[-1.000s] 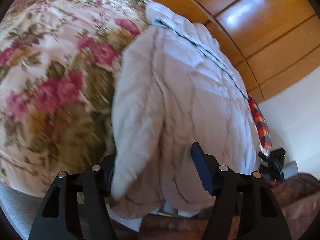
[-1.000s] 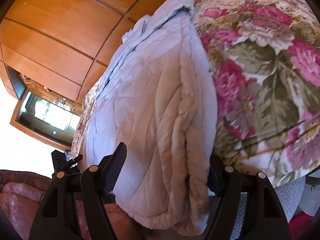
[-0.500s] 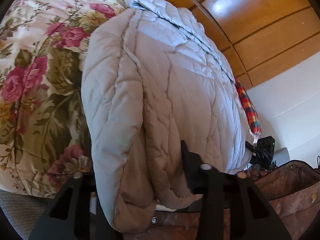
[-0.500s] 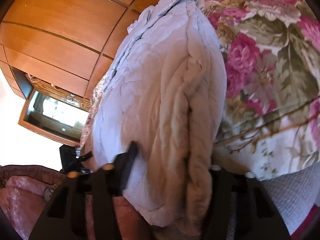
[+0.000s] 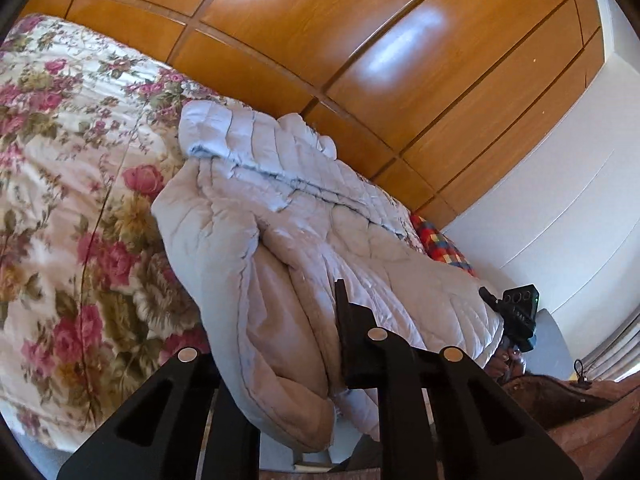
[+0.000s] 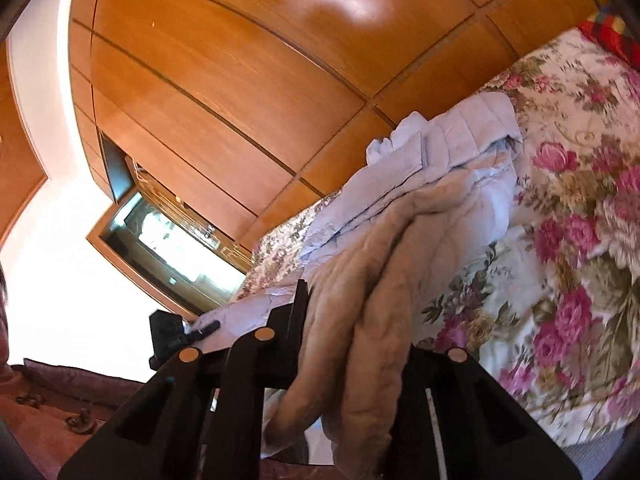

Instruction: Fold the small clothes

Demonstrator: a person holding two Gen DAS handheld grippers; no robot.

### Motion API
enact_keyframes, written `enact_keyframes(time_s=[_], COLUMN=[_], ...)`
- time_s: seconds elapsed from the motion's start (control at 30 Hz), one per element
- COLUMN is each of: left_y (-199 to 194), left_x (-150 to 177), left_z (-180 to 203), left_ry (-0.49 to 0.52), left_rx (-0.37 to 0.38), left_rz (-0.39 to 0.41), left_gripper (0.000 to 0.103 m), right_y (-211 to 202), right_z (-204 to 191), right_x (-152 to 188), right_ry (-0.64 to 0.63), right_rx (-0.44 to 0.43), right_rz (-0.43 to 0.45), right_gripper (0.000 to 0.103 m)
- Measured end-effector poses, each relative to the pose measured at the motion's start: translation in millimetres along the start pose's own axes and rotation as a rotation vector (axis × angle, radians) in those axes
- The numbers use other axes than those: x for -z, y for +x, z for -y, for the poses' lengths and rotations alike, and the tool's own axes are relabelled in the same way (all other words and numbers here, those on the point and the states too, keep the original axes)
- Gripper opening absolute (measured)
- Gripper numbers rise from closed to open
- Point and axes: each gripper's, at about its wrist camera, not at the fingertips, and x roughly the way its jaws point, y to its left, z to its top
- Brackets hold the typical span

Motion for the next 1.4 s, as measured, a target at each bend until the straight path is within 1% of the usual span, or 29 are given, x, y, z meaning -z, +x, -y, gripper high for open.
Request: enact_keyframes(time_s=[0.1,0.23,0.3,0.33,0.4,0.5,0.6,0.67,0.73,0.77,0.8,0.83,0.9,0.97,1.0,1.07,1.17,1.33,1.4], left_y=[-9,-35,-51,-61,-82,-104,-108,-100,-83,-75,-63,-51,-34,-20,-11,3,33,72,85], left_x=[15,28,32,34,41,54,58,54,41,34,23,13,-5,-22,-33,-47,-66,-83,-89], left_z=[-3,2,9,15,28,41,44,41,34,29,22,13,-4,-12,-15,-21,-39,-65,-74], left_ry=[-0.031,-0.088,-0.105,-0.108,-0.093,-0.085,-0.080,-0.075,-0.096,-0.111,-0.149,-0.191,-0.257,-0.265,-0.260,-0.251,-0.281,-0.307,-0.312], left_rx=[0.007,0.062,0.089,0.104,0.124,0.130,0.110,0.109,0.116,0.106,0.084,0.084,0.101,0.103,0.078,0.052,0.010,-0.057,-0.071], left_rz=[-0.012,0.009,0.026,0.034,0.043,0.029,0.010,-0.001,-0.013,-0.016,-0.022,-0.031,-0.021,-0.015,-0.019,-0.031,-0.057,-0.089,-0.093], left_gripper=[0.012,0.012,0.012,0.012,0.012,0.012,0.012,0.012,0.012,0.012,0.012,0.014,0.014,0.014,0.014,0.014,0.014,0.014,0.018], right_y=[-12,-30,-44,-54,-67,-85,-86,-75,-65,-60,-50,-43,-28,-11,-4,13,35,62,72], right_z=[1,-9,-16,-20,-23,-23,-16,-5,7,13,22,28,36,44,48,58,78,114,130], right_x=[14,23,34,41,53,74,76,64,48,42,29,21,1,-19,-26,-43,-61,-73,-76], right_ry=[0.031,0.054,0.074,0.086,0.115,0.175,0.190,0.217,0.247,0.261,0.292,0.308,0.319,0.334,0.343,0.367,0.402,0.516,0.557], right_rx=[-0.003,-0.027,-0.053,-0.080,-0.124,-0.184,-0.191,-0.223,-0.240,-0.247,-0.256,-0.259,-0.265,-0.258,-0.253,-0.231,-0.180,-0.112,-0.097], right_rz=[0.004,0.020,0.031,0.043,0.057,0.066,0.069,0.080,0.094,0.098,0.113,0.121,0.128,0.125,0.122,0.117,0.106,0.097,0.097], right_gripper=[0.013,0.013,0.013,0.013,0.013,0.013,0.013,0.014,0.014,0.015,0.015,0.015,0.016,0.017,0.018,0.018,0.018,0.018,0.020])
